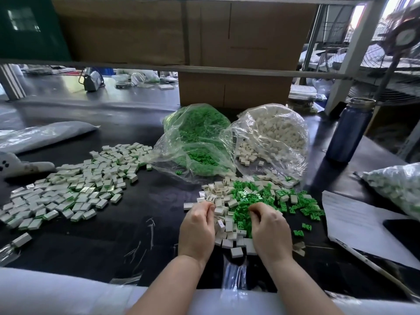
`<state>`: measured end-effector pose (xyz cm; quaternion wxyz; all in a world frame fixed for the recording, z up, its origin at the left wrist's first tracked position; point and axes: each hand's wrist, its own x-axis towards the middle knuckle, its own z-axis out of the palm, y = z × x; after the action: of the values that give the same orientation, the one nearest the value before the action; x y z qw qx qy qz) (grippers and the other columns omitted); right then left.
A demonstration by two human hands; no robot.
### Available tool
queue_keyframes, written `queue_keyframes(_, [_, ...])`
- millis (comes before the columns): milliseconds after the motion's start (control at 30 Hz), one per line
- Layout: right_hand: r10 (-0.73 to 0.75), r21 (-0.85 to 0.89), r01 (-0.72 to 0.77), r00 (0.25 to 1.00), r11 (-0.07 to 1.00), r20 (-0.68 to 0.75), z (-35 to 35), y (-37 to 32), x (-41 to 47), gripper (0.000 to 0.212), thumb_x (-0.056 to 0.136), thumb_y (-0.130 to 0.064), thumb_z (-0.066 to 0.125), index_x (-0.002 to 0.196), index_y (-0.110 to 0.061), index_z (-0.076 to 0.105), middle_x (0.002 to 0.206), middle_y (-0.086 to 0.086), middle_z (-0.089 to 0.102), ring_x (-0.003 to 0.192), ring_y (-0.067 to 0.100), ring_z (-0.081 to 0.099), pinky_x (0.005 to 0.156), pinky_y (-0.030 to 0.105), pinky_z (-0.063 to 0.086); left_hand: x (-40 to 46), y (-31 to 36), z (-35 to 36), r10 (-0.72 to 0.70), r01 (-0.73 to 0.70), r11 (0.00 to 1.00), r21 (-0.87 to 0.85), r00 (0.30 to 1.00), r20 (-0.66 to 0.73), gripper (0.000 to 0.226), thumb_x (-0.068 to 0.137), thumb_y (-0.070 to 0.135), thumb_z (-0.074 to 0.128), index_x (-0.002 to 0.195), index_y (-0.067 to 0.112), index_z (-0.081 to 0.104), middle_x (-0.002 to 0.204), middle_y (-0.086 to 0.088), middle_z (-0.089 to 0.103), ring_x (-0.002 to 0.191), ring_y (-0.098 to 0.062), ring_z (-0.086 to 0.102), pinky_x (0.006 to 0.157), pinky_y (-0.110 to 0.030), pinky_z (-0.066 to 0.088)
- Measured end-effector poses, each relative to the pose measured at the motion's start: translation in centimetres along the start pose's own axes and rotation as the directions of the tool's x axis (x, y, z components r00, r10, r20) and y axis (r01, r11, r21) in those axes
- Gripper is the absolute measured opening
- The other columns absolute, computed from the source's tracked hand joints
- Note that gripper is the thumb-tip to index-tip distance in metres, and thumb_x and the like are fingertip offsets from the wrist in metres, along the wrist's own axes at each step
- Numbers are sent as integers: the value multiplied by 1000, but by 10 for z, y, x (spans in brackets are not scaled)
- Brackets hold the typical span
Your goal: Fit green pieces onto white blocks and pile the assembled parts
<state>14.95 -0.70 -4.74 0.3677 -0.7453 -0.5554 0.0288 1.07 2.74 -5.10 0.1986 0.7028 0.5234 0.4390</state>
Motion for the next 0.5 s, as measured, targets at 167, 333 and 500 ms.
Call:
queue_keyframes(167, [-35, 24, 36, 998, 999, -48, 0, 3, -6, 23, 93, -7, 51, 109, -9, 68, 102, 2, 70, 94, 16, 61, 77, 15, 40, 2, -3, -1, 30, -31, 999, 29, 1000, 7, 23, 92, 3, 50, 108, 7, 65, 101, -3, 65, 95, -14, 56, 83, -13, 38])
queue_keyframes(333, [-64, 41, 66, 997, 997, -50, -5, 3, -10, 23, 91, -3, 53, 108, -7, 69, 100, 5, 70, 94, 19, 61, 83, 20, 42, -3, -3, -3, 104, -105, 991, 83, 994, 17, 19, 89, 6, 56, 105, 8, 66, 100, -3, 64, 95, -15, 53, 86, -15, 38])
queue_keyframes(500, [-85, 31, 86, 996, 996, -33, -7, 1, -13, 11, 83, -6, 64, 93, -7, 69, 90, 3, 67, 88, 22, 60, 84, 39, 48, -6, -3, -2, 101, -107, 987, 117, 993, 60, 12, 86, 12, 61, 96, 9, 66, 98, -5, 62, 97, -20, 52, 87, -24, 40])
